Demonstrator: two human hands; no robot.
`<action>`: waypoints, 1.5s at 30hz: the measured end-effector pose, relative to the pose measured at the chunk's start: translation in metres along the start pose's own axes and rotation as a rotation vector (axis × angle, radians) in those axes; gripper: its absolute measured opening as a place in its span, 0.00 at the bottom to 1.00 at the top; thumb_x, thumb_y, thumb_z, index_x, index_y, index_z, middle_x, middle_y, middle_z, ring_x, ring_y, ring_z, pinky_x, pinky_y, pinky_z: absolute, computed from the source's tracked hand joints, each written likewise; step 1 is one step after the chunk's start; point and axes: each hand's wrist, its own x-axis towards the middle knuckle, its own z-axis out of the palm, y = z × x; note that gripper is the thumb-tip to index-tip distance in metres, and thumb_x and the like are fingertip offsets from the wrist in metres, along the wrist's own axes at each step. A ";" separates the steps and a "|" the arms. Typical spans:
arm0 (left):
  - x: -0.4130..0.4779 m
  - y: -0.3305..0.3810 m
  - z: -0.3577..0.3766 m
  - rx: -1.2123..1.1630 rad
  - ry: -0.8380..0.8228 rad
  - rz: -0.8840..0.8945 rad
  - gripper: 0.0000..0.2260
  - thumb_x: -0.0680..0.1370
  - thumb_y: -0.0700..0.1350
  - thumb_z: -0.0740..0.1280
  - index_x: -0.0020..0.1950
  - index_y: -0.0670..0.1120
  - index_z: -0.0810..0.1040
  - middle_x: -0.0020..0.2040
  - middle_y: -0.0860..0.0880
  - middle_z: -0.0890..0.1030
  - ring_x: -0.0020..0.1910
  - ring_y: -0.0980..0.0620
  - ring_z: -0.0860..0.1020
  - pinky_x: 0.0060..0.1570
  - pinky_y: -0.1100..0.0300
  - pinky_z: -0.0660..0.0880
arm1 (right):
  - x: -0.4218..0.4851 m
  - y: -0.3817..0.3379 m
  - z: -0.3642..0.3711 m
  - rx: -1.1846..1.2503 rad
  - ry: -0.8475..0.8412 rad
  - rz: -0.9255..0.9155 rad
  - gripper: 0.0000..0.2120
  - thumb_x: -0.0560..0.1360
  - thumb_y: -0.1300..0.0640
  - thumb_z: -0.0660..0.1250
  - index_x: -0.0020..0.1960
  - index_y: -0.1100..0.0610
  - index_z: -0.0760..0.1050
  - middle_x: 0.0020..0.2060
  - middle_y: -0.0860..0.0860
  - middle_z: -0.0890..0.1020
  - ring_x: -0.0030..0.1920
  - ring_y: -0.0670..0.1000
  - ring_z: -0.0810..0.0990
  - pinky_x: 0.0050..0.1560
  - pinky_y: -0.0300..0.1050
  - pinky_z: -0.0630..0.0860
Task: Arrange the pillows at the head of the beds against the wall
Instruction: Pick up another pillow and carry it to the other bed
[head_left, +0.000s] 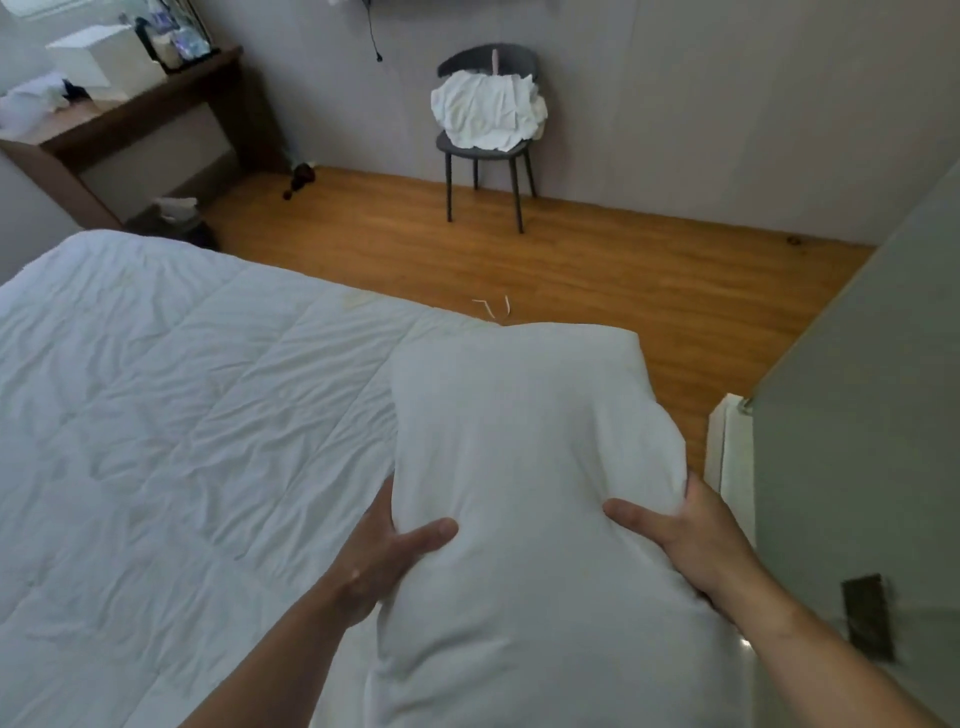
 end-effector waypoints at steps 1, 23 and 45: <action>0.021 0.009 0.008 0.012 -0.009 0.011 0.52 0.55 0.66 0.87 0.77 0.60 0.73 0.69 0.56 0.86 0.68 0.51 0.85 0.72 0.44 0.79 | 0.014 -0.004 -0.009 0.003 0.027 0.003 0.46 0.56 0.38 0.85 0.71 0.45 0.74 0.59 0.42 0.83 0.58 0.48 0.82 0.60 0.51 0.77; 0.430 0.233 0.145 0.132 -0.100 0.040 0.41 0.61 0.60 0.84 0.74 0.59 0.77 0.62 0.60 0.89 0.59 0.59 0.88 0.57 0.58 0.83 | 0.375 -0.124 -0.182 0.049 0.321 -0.009 0.38 0.59 0.44 0.86 0.65 0.45 0.76 0.55 0.40 0.83 0.56 0.46 0.82 0.56 0.47 0.77; 0.756 0.387 0.162 -0.003 0.161 0.016 0.48 0.59 0.66 0.83 0.78 0.60 0.74 0.66 0.56 0.86 0.65 0.51 0.85 0.68 0.46 0.81 | 0.775 -0.295 -0.251 -0.055 0.104 -0.093 0.38 0.57 0.44 0.85 0.64 0.45 0.76 0.55 0.41 0.85 0.55 0.45 0.83 0.57 0.50 0.77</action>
